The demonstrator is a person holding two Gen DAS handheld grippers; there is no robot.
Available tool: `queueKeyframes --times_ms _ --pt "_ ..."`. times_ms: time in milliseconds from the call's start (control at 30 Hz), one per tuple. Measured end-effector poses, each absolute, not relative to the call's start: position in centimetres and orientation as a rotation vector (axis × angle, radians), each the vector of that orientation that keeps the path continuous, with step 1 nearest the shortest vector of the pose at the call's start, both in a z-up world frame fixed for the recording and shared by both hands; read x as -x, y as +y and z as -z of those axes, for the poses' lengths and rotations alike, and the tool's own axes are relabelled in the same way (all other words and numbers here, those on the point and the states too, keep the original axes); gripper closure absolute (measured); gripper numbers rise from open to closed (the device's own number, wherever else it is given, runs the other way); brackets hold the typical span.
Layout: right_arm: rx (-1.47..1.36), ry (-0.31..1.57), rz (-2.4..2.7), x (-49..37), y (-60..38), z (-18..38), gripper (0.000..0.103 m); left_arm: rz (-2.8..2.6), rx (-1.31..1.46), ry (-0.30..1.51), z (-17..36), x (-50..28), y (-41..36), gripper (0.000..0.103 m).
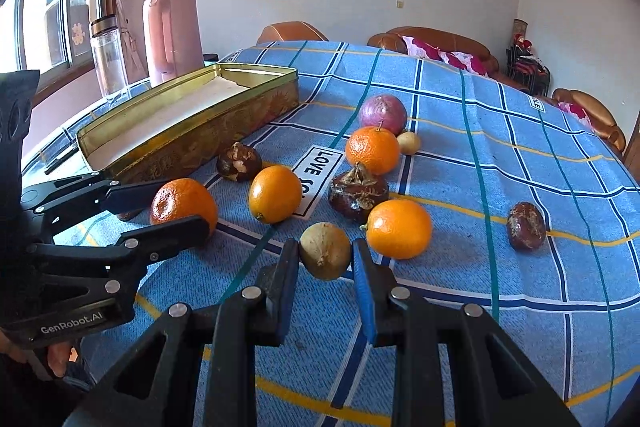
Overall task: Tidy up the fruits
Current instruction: 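Close left tool on the large orange while right tool closes on the yellow-green fruit, then carry the orange in left tool over the tin tray while right tool carries its fruit there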
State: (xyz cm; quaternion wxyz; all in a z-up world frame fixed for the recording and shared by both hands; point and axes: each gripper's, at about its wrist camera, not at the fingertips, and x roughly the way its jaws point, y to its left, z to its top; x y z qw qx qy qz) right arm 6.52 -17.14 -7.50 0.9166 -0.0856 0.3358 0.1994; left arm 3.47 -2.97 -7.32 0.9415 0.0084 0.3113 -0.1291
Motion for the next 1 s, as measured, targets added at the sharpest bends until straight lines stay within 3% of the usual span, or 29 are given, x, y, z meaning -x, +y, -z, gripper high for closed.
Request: queueKeyframes --times_ms 1000 --pt "0.181 0.461 -0.440 -4.1 -17.0 5.0 0.074 0.172 -0.040 0.379 3.4 -0.7 -0.7 0.056"
